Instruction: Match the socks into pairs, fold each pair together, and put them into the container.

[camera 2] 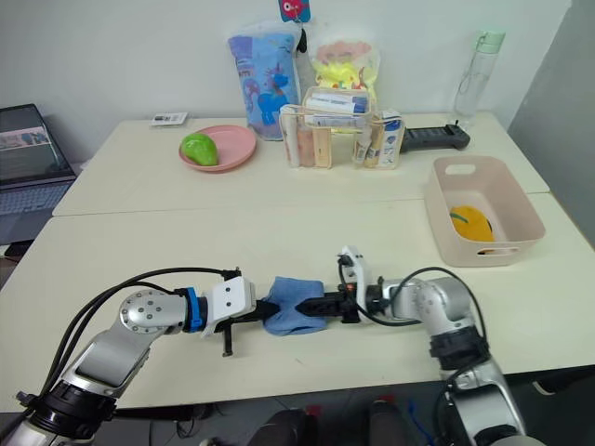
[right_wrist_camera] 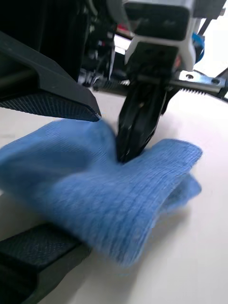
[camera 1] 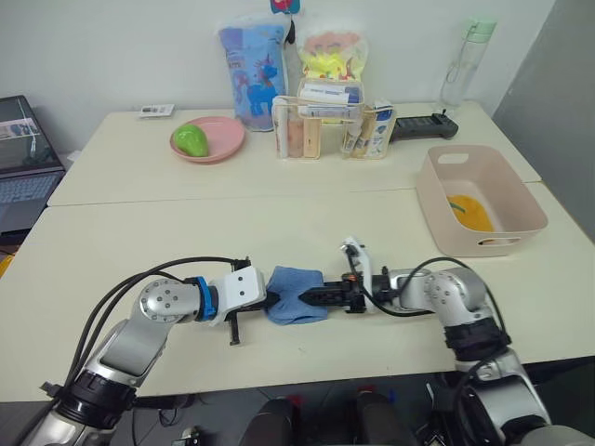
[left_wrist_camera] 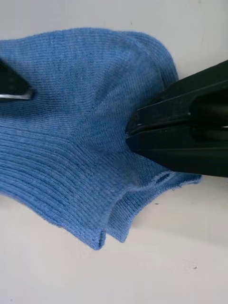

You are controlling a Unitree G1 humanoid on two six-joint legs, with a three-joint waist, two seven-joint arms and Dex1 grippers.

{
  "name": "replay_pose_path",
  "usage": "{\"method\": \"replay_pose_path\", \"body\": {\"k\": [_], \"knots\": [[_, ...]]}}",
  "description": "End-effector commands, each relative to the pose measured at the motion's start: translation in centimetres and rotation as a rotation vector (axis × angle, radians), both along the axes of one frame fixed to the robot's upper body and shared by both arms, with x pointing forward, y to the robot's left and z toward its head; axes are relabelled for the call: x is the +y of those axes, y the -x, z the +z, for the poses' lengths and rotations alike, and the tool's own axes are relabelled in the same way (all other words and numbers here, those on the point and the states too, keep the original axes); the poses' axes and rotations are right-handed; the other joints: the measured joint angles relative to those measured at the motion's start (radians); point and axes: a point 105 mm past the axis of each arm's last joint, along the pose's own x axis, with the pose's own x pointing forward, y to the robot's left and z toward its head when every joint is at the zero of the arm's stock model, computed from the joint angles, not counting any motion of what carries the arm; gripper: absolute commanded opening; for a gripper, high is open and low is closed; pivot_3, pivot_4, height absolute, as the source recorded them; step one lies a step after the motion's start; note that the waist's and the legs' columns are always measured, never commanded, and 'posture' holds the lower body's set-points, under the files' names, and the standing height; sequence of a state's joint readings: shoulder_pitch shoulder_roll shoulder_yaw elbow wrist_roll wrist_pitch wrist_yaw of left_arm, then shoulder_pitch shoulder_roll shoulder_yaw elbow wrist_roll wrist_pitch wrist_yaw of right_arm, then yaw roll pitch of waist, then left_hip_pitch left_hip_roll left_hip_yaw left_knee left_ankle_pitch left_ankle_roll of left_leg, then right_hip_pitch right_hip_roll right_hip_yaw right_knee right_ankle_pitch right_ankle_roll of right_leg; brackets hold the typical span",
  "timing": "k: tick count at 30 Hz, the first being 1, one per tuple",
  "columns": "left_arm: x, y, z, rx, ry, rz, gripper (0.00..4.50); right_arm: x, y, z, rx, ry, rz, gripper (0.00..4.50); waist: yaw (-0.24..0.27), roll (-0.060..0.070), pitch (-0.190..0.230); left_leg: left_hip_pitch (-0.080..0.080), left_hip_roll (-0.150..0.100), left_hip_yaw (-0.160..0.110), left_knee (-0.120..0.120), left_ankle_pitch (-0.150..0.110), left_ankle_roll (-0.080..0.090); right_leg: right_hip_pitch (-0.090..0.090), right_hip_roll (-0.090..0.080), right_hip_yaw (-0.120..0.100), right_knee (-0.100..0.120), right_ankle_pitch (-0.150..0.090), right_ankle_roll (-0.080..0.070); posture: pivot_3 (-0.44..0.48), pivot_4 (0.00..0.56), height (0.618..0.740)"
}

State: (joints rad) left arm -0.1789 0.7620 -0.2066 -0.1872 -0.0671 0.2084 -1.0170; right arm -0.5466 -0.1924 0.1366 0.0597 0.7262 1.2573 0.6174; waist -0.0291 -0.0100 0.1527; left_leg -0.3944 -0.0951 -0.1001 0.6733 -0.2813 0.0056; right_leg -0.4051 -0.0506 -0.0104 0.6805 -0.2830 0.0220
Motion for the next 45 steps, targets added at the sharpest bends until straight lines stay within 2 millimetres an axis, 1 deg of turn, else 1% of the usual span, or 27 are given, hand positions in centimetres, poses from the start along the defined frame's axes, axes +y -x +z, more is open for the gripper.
{"method": "replay_pose_path", "body": {"k": [1, 2, 3, 5, 6, 12, 13, 15, 18, 19, 21, 22, 24, 25, 27, 28, 29, 30, 31, 33, 34, 35, 36, 37, 40, 42, 45], "knots": [[0.6, 0.7, -1.5, 0.066, -0.037, 0.017, 0.0, 0.1, -0.5, 0.5, -0.011, -0.01, -0.012, 3.22, 0.001, 0.0, 0.0, 0.0, 0.0, 0.0, 0.0, 0.0, 0.0, 0.0, 0.0, 0.0, 0.0, 0.0, 0.0, 0.0, 0.15, 0.74], [0.5, 0.7, -1.4, 0.066, -0.031, 0.019, 0.0, 0.2, -0.5, 0.3, -0.003, -0.011, -0.019, 3.22, 0.001, 0.0, 0.0, 0.0, 0.0, 0.0, 0.0, 0.0, 0.0, 0.0, 0.0, 0.0, 0.0, 0.0, 0.0, 0.0, 0.15, 0.74], [0.5, 0.7, -1.4, 0.065, -0.029, 0.02, 0.0, 0.2, -0.6, 0.2, 0.001, -0.011, -0.024, 3.06, 0.0, 0.0, 0.0, 0.0, 0.0, 0.0, 0.0, 0.0, 0.0, 0.0, 0.0, 0.0, 0.0, 0.0, 0.0, 0.0, 0.15, 0.74], [0.5, 0.7, -1.3, 0.065, -0.019, 0.026, 0.0, 0.1, -0.6, 0.1, 0.0, -0.009, -0.033, 2.57, 0.0, 0.0, 0.0, 0.001, 0.0, 0.0, 0.0, 0.0, 0.0, 0.0, 0.0, 0.0, 0.0, 0.0, 0.0, 0.0, 0.15, 0.74], [0.4, 0.7, -1.2, 0.066, -0.014, 0.027, 0.0, 0.1, -0.6, 0.1, 0.002, -0.013, -0.035, 2.29, 0.0, 0.0, 0.0, 0.001, 0.0, 0.0, -0.001, 0.0, 0.0, 0.0, 0.0, 0.0, 0.0, 0.0, 0.0, 0.0, 0.15, 0.74], [-0.1, 0.4, -0.8, 0.054, 0.007, 0.024, 0.0, -0.5, -1.1, 0.1, -0.016, -0.005, -0.079, 0.14, 0.0, 0.0, -0.001, 0.002, 0.0, 0.0, -0.001, 0.0, 0.0, 0.0, 0.0, 0.0, 0.0, 0.0, 0.0, 0.0, 0.15, 0.74], [-0.3, 0.3, -0.5, 0.046, 0.021, 0.022, 0.0, -0.6, -1.1, 0.1, -0.019, -0.005, -0.081, 0.01, 0.0, 0.0, -0.001, 0.002, 0.0, 0.0, -0.002, 0.0, 0.0, 0.001, 0.0, 0.0, 0.0, 0.0, 0.0, 0.0, 0.15, 0.74], [-0.8, -0.1, 0.5, 0.034, 0.074, 0.029, 0.0, -1.0, -1.1, 0.2, -0.028, -0.007, -0.089, 0.01, 0.003, 0.0, -0.001, 0.002, 0.0, 0.0, -0.001, 0.0, 0.0, 0.001, 0.0, 0.0, 0.001, 0.0, 0.0, 0.0, 0.15, 0.74], [-2.1, -0.8, 3.9, 0.039, 0.248, 0.027, 0.0, -2.0, -1.6, 1.6, -0.046, -0.052, -0.143, 0.01, 0.008, 0.0, -0.001, 0.002, -0.001, 0.0, -0.001, 0.0, 0.0, 0.001, 0.0, 0.0, 0.0, 0.0, 0.0, 0.0, 0.15, 0.74], [-2.5, -1.0, 5.1, 0.042, 0.298, 0.015, 0.18, -2.3, -1.7, 2.5, -0.066, -0.071, -0.152, 0.0, 0.01, 0.0, -0.001, 0.0, -0.001, -0.001, 0.0, 0.0, 0.0, 0.0, 0.0, -0.001, 0.001, 0.0, 0.0, 0.0, 0.15, 0.74], [-3.6, -1.3, 8.0, 0.057, 0.41, -0.015, 0.61, -3.5, -2.1, 4.3, -0.151, -0.068, -0.184, 0.0, 0.013, -0.001, 0.0, -0.003, -0.001, -0.002, 0.003, 0.0, 0.0, -0.001, 0.0, -0.002, 0.001, 0.0, 0.0, 0.0, 0.15, 0.74], [-4.2, -1.5, 9.7, 0.054, 0.465, -0.031, 0.9, -4.2, -2.4, 5.6, -0.202, -0.07, -0.205, 0.0, 0.013, -0.001, 0.0, -0.004, -0.001, -0.001, 0.004, 0.0, 0.0, -0.002, 0.0, -0.002, 0.001, 0.0, 0.0, 0.0, 0.15, 0.74], [-5.1, -2.1, 12.2, 0.035, 0.531, -0.049, 1.55, -5.6, -2.7, 7.8, -0.302, -0.057, -0.243, 0.0, 0.013, -0.001, 0.0, -0.004, -0.001, -0.001, 0.004, 0.0, 0.0, -0.002, 0.0, -0.002, 0.001, 0.0, 0.0, 0.0, 0.15, 0.74], [-5.8, -2.5, 13.7, 0.008, 0.565, -0.065, 1.85, -6.9, -3.1, 9.4, -0.382, -0.03, -0.278, 0.0, 0.011, -0.001, 0.0, -0.004, -0.001, -0.001, 0.004, 0.0, 0.0, -0.002, 0.0, -0.002, 0.001, 0.0, 0.0, 0.0, 0.15, 0.74], [-6.8, -3.0, 15.4, -0.023, 0.607, -0.083, 2.53, -8.6, -3.6, 11.5, -0.481, 0.013, -0.325, 0.0, 0.011, -0.001, 0.0, -0.004, -0.001, -0.001, 0.004, 0.0, 0.0, -0.002, 0.0, -0.001, 0.001, 0.0, 0.0, 0.0, 0.15, 0.74], [-7.2, -3.2, 16.0, -0.033, 0.622, -0.088, 2.87, -9.3, -3.8, 12.3, -0.514, 0.032, -0.346, 0.0, 0.01, -0.001, 0.0, -0.004, -0.001, -0.001, 0.004, 0.0, 0.0, -0.002, 0.0, -0.002, 0.001, 0.0, 0.0, 0.0, 0.15, 0.74], [-7.3, -3.3, 16.3, -0.036, 0.629, -0.089, 3.2, -9.6, -3.9, 12.6, -0.528, 0.042, -0.356, 0.0, 0.008, -0.001, 0.0, -0.004, -0.001, -0.001, 0.003, 0.0, 0.0, -0.001, 0.0, -0.001, 0.0, 0.0, 0.0, 0.0, 0.15, 0.74], [-7.7, -3.4, 16.8, -0.048, 0.641, -0.095, 3.53, -10.4, -4.1, 13.4, -0.561, 0.064, -0.38, 0.0, 0.004, -0.001, 0.0, -0.004, 0.0, -0.001, 0.003, 0.0, 0.0, -0.001, 0.0, -0.001, 0.0, 0.0, 0.0, 0.0, 0.15, 0.74], [-8.7, -3.7, 17.5, -0.071, 0.661, -0.118, 3.85, -12.8, -5.0, 15.0, -0.663, 0.16, -0.451, 0.0, 0.001, -0.001, 0.0, -0.004, 0.0, -0.001, 0.003, 0.0, 0.0, -0.001, 0.0, -0.001, 0.0, 0.0, 0.0, 0.0, 0.15, 0.74], [-10.1, -4.0, 18.5, -0.095, 0.693, -0.152, 4.44, -16.4, -5.7, 17.6, -0.813, 0.309, -0.546, 0.0, 0.009, 0.0, 0.003, -0.005, -0.001, 0.0, 0.004, 0.0, 0.0, -0.002, 0.0, -0.001, 0.001, 0.0, 0.0, 0.0, 0.15, 0.74], [-10.5, -4.1, 18.7, -0.098, 0.705, -0.161, 4.44, -17.4, -5.9, 18.3, -0.856, 0.356, -0.568, 0.0, 0.015, 0.0, 0.003, -0.006, -0.001, 0.0, 0.004, 0.001, 0.0, -0.002, -0.001, -0.002, 0.001, 0.0, 0.0, 0.0, 0.15, 0.74], [-10.9, -4.4, 19.0, -0.12, 0.723, -0.154, 4.44, -19.0, -6.2, 19.0, -0.919, 0.442, -0.601, 0.0, 0.019, 0.0, 0.003, -0.006, -0.002, 0.001, 0.005, 0.0, 0.0, -0.002, -0.001, -0.001, 0.0, 0.0, 0.001, 0.0, 0.15, 0.74], [-11.2, -4.7, 19.2, -0.137, 0.736, -0.148, 4.44, -20.1, -6.5, 19.5, -0.964, 0.506, -0.618, 0.0, 0.022, 0.0, 0.002, -0.005, -0.001, 0.002, 0.004, 0.0, 0.0, -0.002, -0.001, 0.0, 0.0, 0.0, 0.001, 0.0, 0.15, 0.74], [-11.5, -4.8, 19.1, -0.15, 0.737, -0.144, 4.44, -21.8, -6.9, 19.8, -1.042, 0.635, -0.635, 0.0, 0.022, 0.0, 0.003, -0.005, -0.001, 0.002, 0.004, 0.0, 0.0, -0.001, -0.001, 0.0, -0.001, 0.0, 0.001, 0.0, 0.15, 0.74], [-12.1, -4.7, 18.6, -0.149, 0.741, -0.147, 4.44, -25.3, -7.5, 20.2, -1.185, 0.905, -0.628, 0.0, 0.021, -0.001, 0.003, -0.005, 0.0, 0.004, 0.003, 0.0, 0.0, -0.001, -0.001, 0.0, 0.0, 0.0, 0.001, 0.0, 0.15, 0.74], [-12.7, -3.9, 18.1, -0.12, 0.745, -0.176, 4.44, -27.0, -8.0, 19.7, -1.25, 1.065, -0.566, 0.0, 0.02, -0.001, 0.003, -0.004, 0.0, 0.005, 0.003, 0.0, 0.0, -0.001, -0.001, 0.001, 0.0, 0.0, 0.001, 0.0, 0.15, 0.74], [-13.2, -3.3, 17.6, -0.113, 0.734, -0.194, 4.44, -28.0, -9.1, 18.7, -1.335, 1.247, -0.428, 0.0, 0.019, -0.001, 0.003, -0.004, 0.0, 0.006, 0.003, 0.0, 0.0, -0.001, 0.0, 0.002, 0.001, 0.0, 0.001, 0.0, 0.15, 0.74]]}}
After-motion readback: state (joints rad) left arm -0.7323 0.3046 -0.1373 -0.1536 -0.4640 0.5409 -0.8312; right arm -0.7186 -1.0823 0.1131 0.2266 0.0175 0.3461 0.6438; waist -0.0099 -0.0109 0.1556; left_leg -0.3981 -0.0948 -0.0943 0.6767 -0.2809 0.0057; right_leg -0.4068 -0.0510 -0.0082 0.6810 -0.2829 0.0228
